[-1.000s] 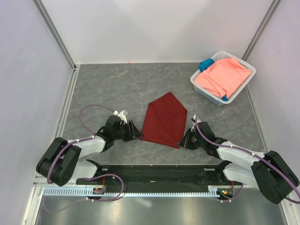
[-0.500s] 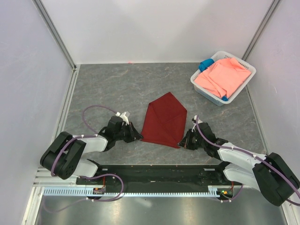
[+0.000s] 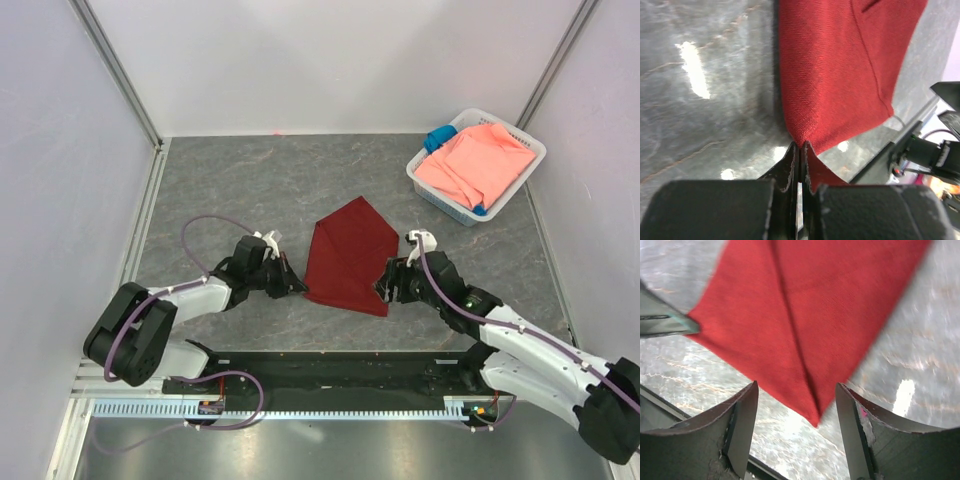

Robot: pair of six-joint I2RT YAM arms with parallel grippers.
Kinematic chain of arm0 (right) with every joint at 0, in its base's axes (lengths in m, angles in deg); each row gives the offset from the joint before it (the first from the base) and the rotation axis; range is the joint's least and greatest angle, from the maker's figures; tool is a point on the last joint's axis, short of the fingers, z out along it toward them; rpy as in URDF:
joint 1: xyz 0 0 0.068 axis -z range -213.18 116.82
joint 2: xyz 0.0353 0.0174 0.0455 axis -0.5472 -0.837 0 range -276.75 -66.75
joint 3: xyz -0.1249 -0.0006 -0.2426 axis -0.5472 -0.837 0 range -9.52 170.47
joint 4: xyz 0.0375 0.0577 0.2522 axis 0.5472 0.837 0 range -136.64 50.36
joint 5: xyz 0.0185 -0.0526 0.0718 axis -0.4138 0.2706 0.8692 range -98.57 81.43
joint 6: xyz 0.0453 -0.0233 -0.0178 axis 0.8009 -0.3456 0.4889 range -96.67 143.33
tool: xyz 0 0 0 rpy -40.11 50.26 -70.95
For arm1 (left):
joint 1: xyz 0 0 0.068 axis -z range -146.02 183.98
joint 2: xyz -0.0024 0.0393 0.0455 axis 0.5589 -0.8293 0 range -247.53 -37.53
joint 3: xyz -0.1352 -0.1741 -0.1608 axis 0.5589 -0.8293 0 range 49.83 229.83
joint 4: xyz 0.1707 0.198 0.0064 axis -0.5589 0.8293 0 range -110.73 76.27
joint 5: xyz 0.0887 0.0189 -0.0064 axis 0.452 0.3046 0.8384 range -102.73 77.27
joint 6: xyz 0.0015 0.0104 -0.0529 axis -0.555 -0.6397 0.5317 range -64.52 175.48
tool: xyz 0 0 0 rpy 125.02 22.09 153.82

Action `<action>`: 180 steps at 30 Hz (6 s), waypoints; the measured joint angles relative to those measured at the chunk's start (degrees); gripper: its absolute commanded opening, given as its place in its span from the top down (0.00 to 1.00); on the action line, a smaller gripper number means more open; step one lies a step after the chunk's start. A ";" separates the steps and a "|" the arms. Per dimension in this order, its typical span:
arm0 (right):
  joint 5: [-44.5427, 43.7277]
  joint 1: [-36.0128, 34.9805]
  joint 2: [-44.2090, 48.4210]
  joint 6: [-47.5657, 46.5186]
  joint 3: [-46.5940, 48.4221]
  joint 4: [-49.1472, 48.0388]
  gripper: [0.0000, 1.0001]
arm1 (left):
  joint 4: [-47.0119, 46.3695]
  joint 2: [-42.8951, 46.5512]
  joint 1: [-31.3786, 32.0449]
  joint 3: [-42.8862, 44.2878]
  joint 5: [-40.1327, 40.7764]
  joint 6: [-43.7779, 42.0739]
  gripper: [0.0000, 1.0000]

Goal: Fold the napkin, place the utensils inside, and roll it up
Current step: Roll the napkin with the utensil

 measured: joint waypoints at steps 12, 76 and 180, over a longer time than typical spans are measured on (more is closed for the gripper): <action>-22.95 -28.39 -20.55 -11.82 12.46 -6.12 0.28 | 7.89 -3.13 -4.20 4.28 -8.07 -0.04 0.98; -16.81 -30.75 -50.62 -28.26 30.23 -5.03 1.00 | 14.86 16.70 -12.61 -1.97 -2.69 -2.67 0.12; 67.06 1.03 -80.70 -20.48 54.07 17.31 1.00 | 6.29 17.73 8.72 -3.65 21.81 -23.74 0.56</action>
